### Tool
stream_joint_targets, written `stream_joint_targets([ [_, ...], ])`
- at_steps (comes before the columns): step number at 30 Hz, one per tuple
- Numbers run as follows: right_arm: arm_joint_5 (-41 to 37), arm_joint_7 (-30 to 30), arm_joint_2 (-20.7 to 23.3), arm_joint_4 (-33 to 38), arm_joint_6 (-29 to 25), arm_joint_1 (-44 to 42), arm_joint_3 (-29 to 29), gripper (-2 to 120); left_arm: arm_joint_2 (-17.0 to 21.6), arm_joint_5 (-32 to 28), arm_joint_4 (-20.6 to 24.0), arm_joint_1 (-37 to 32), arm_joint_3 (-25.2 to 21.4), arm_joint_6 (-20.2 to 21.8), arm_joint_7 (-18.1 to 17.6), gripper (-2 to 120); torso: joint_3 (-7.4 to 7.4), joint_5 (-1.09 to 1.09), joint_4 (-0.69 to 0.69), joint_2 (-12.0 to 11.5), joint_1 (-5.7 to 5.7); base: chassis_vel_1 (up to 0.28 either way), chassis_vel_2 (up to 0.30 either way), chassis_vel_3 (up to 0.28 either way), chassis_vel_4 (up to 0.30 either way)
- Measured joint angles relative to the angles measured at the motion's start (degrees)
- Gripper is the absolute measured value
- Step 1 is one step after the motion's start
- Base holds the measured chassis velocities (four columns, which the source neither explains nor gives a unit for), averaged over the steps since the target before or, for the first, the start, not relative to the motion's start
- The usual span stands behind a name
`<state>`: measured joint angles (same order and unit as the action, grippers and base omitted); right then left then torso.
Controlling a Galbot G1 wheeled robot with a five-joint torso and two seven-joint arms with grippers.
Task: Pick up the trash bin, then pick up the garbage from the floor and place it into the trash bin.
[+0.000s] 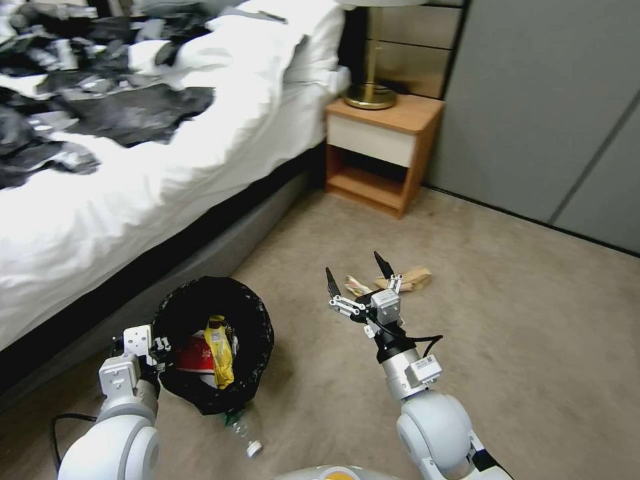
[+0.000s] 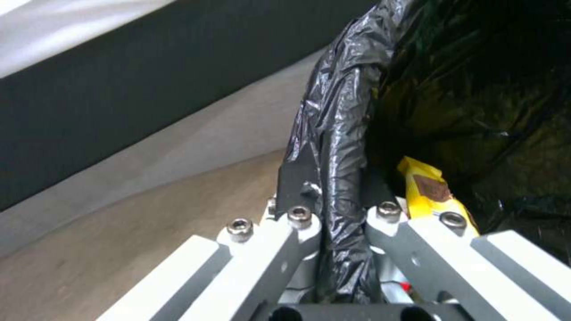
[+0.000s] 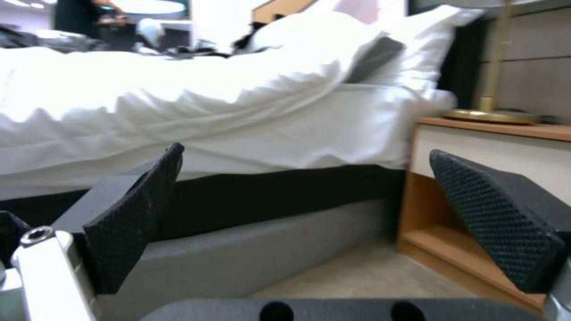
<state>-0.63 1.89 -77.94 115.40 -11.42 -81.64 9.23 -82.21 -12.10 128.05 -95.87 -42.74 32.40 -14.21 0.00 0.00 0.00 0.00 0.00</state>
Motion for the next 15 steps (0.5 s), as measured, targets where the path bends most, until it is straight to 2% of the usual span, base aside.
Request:
stream_joint_targets([
  [15,-0.4,0.0,0.6,1.0,0.4,-0.2,0.8,100,-0.1,0.1,0.8,-1.6,-0.4,-0.3,0.0,1,0.0,0.0,0.0,0.0,0.0,0.125,0.124,0.125,0.124],
])
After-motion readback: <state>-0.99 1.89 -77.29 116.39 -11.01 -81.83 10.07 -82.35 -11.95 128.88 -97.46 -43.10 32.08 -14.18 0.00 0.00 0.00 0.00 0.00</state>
